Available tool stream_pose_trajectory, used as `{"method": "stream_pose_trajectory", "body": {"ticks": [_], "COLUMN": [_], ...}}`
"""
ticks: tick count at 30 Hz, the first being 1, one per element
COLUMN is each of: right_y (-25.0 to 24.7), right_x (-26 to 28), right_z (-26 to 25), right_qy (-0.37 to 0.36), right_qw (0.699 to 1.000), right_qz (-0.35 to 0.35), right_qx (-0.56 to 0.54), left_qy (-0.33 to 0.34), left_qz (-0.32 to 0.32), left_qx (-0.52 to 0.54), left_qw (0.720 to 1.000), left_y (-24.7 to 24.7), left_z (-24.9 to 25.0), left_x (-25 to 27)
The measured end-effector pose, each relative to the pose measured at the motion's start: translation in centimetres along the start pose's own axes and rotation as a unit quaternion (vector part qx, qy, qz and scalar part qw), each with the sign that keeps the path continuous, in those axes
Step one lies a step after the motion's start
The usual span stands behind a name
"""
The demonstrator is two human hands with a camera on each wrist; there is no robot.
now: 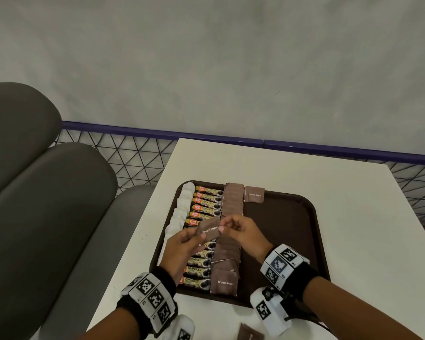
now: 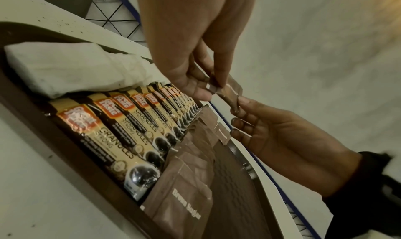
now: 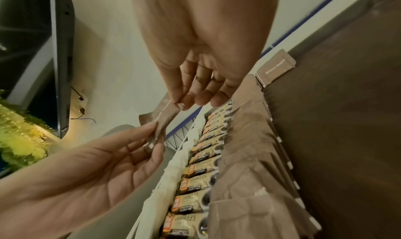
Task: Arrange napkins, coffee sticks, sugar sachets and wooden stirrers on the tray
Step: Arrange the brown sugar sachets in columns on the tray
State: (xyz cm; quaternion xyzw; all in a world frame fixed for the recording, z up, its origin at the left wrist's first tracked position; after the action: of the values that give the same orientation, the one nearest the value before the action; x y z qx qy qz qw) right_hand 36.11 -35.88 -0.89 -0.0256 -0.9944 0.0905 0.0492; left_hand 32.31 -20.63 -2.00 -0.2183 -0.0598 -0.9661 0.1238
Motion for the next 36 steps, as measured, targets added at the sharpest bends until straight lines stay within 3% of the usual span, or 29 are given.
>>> {"method": "stream_pose_trajectory", "body": {"ticks": [5,7,10,13,25,33,36], "right_y": [-0.5,-3.3,-9.7,-13.2,-13.8,-14.2,-14.7], "right_x": [0.4,-1.0,-3.4,-5.2,-8.9,-8.1,-6.4], "right_z": [0.7,1.5,3.3,4.6,8.3,8.3,7.0], "right_qy": [0.021,0.044,0.077,0.116,0.181,0.180,0.132], "right_qw": [1.000,0.996,0.958,0.925,0.906,0.901,0.907], "right_qz": [-0.002,0.082,0.270,0.343,0.312,0.338,0.359], "right_qx": [0.003,0.013,0.058,0.113,0.222,0.204,0.175], "left_qy": [0.023,0.034,0.024,0.005,0.016,0.001,-0.013], "left_qz": [0.010,0.028,0.046,0.047,0.034,0.019,-0.002], "left_qx": [-0.022,-0.010,0.021,0.032,0.000,-0.016,-0.047], "left_qw": [0.999,0.999,0.998,0.998,0.999,1.000,0.999], "left_y": [0.0,-0.4,-1.5,-2.4,-4.2,-4.2,-4.3], "left_z": [0.1,0.4,0.3,0.1,0.4,-0.3,-1.2], "left_x": [0.1,-0.1,-0.6,-1.0,-1.7,-0.7,0.7]}}
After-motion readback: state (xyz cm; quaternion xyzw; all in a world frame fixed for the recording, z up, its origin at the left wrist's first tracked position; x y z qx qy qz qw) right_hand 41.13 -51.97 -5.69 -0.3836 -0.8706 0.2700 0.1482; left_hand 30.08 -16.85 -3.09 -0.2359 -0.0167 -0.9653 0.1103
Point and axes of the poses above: each hand's wrist, its own x-axis away from the middle knuckle, its own y-axis out of the palm, z = x × y, the point moved 10 cm from there along -x, towards the middle knuckle, and after that the axes turned 15 degrees about z, right-handed, at the moved point
